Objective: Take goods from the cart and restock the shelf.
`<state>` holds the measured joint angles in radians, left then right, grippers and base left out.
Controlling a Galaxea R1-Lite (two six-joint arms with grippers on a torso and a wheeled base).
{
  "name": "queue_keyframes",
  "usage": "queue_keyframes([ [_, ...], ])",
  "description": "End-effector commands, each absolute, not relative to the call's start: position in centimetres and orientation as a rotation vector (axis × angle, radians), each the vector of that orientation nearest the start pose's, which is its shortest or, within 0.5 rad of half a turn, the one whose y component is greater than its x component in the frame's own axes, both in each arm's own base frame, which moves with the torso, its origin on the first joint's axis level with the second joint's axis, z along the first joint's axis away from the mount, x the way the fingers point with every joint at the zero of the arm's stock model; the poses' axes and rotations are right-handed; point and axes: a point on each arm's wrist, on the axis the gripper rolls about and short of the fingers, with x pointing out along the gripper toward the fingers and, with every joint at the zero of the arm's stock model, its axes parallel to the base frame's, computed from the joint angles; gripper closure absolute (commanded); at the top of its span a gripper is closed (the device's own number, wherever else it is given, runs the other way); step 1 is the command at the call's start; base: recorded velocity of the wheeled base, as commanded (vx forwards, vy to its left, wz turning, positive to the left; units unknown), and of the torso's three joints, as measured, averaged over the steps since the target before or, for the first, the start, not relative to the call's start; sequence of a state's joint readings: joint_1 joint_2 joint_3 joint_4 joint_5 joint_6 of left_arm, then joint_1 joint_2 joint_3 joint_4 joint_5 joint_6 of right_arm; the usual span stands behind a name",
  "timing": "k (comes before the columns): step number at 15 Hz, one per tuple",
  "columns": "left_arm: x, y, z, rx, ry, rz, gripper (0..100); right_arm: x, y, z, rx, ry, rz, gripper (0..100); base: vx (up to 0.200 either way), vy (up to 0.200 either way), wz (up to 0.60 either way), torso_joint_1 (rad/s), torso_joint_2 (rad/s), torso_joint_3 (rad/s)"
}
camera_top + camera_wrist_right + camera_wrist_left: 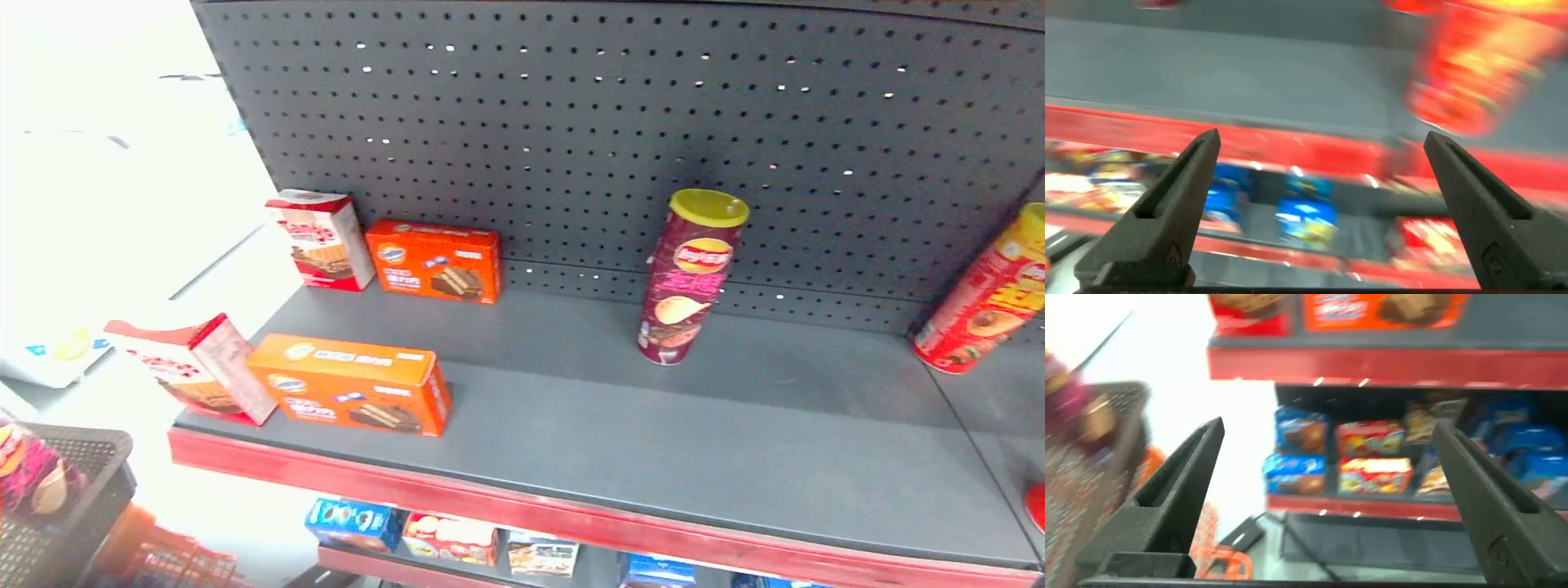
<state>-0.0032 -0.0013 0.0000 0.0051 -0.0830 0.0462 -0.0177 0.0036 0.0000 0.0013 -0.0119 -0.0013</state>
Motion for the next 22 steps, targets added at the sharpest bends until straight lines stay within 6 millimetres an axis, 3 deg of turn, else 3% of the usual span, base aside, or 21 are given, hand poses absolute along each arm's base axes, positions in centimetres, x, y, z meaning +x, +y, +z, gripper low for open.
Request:
queue_keyframes([
  [1,-2.3,-0.2,7.5,0.046,0.003,-0.086,0,-2.2,0.0,7.5,-0.002,0.006,-0.031,0,0.0,0.0,0.6,0.002,0.01,0.007],
  [6,-2.3,-0.2,7.5,0.046,0.003,-0.086,0,-2.3,0.0,7.5,0.002,0.005,-0.031,0,0.0,0.0,0.6,0.004,0.0,0.003],
  [17,-2.3,-0.2,7.7,0.052,-0.008,-0.086,0,-2.2,0.0,7.5,0.002,0.006,-0.032,0,0.0,0.0,0.0,0.0,0.0,0.0],
  [18,-2.8,-0.2,9.6,0.073,-0.055,-0.086,0,-2.3,0.0,7.5,0.002,0.005,-0.032,0,0.0,0.0,0.0,0.0,0.0,0.0],
  [19,-2.4,-0.2,11.6,0.072,0.009,-0.085,0,-2.3,0.0,7.5,0.002,0.005,-0.031,0,0.0,0.0,0.0,0.0,0.0,0.0],
  [22,0.5,0.0,14.3,0.068,0.204,-0.015,0,-2.2,0.0,7.5,0.002,0.006,-0.032,0,0.0,0.0,0.0,0.0,0.0,0.0],
])
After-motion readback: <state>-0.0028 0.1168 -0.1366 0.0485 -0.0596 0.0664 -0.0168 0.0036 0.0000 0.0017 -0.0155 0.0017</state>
